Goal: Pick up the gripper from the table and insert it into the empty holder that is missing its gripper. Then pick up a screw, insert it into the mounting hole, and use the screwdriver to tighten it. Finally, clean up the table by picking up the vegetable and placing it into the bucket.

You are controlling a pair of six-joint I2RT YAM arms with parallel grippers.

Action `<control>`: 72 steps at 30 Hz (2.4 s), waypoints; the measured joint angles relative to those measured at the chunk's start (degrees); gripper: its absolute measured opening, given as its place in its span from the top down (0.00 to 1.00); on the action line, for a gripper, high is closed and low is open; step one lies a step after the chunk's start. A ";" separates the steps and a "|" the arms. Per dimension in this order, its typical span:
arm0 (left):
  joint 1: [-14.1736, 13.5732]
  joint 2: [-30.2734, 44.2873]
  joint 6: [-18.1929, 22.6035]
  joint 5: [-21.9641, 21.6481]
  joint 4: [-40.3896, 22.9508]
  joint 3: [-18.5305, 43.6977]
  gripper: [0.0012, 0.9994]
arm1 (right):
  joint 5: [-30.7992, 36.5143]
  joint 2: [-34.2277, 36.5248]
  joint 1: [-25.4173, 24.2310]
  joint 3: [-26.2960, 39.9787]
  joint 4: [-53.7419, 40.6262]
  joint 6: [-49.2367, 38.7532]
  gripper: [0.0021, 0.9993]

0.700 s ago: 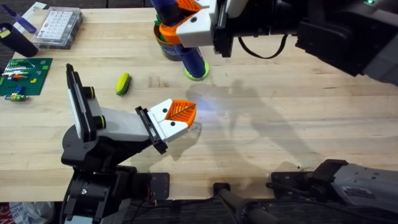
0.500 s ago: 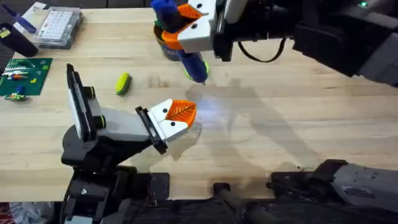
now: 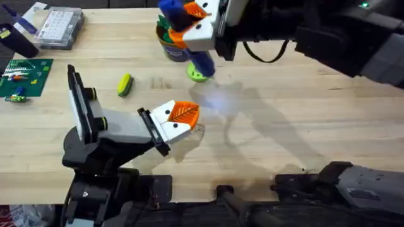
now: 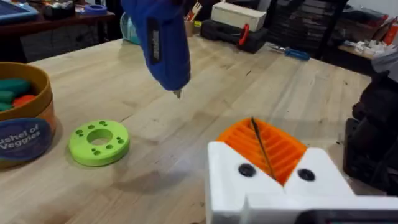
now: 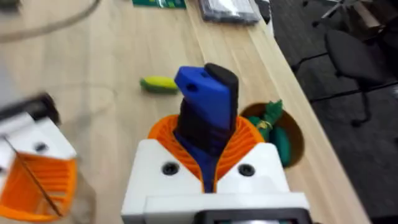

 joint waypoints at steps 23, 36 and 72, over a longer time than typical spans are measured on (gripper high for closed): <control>0.00 0.00 0.00 0.02 0.00 0.00 0.99 | 24.85 18.71 -12.75 -0.02 6.94 -48.13 0.95; 0.00 0.00 0.00 0.02 0.00 0.00 0.99 | 28.23 32.12 -19.42 2.31 9.42 -52.75 0.95; 0.00 0.00 0.02 -0.01 0.00 0.00 0.99 | 29.32 37.28 -20.94 8.76 7.39 -54.78 0.01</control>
